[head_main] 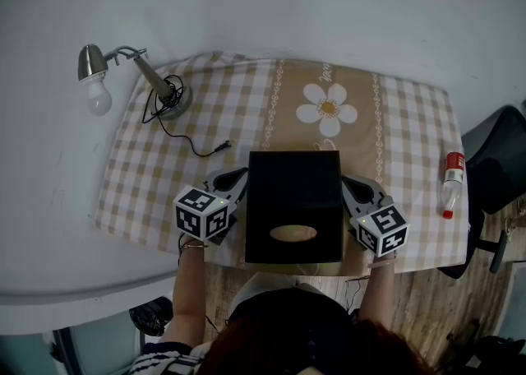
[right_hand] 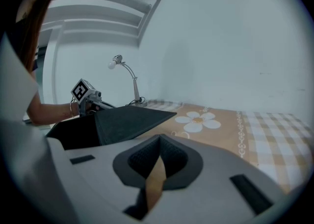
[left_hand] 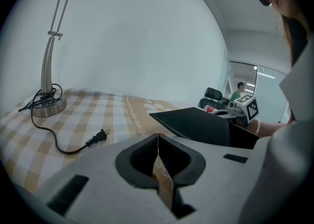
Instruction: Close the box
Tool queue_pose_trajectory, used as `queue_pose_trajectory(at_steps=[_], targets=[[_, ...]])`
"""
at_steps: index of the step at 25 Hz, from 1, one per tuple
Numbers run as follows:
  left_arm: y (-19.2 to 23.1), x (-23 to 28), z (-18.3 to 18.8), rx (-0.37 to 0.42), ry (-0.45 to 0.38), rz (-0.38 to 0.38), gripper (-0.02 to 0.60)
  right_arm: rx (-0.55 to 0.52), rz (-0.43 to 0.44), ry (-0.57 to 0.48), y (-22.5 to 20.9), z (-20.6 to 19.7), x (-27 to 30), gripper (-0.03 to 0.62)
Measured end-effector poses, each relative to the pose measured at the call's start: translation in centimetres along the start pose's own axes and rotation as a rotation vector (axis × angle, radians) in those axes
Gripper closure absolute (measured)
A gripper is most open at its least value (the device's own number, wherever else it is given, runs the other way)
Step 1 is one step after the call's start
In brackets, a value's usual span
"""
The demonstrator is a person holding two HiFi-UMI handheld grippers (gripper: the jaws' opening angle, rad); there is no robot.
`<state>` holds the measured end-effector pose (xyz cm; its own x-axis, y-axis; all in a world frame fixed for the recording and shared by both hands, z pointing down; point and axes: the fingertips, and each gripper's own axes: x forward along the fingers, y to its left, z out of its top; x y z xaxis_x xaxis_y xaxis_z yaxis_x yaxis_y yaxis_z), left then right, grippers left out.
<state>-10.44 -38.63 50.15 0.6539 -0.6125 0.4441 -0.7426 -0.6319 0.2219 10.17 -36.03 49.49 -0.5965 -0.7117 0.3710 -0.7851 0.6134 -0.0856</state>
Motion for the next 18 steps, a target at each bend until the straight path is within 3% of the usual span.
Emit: queue_pose_trajectory(at_steps=[9,18], targets=[[-0.3,-0.7,1.7,-0.006,-0.058,0.002,0.555,-0.010,-0.008,-0.031,-0.2,1.3,-0.3,0.577],[-1.1,-2.1,3.2,0.047,-0.101,0.034,0.555,-0.037,-0.033,-0.059,0.0,2.7,-1.1,0.577]])
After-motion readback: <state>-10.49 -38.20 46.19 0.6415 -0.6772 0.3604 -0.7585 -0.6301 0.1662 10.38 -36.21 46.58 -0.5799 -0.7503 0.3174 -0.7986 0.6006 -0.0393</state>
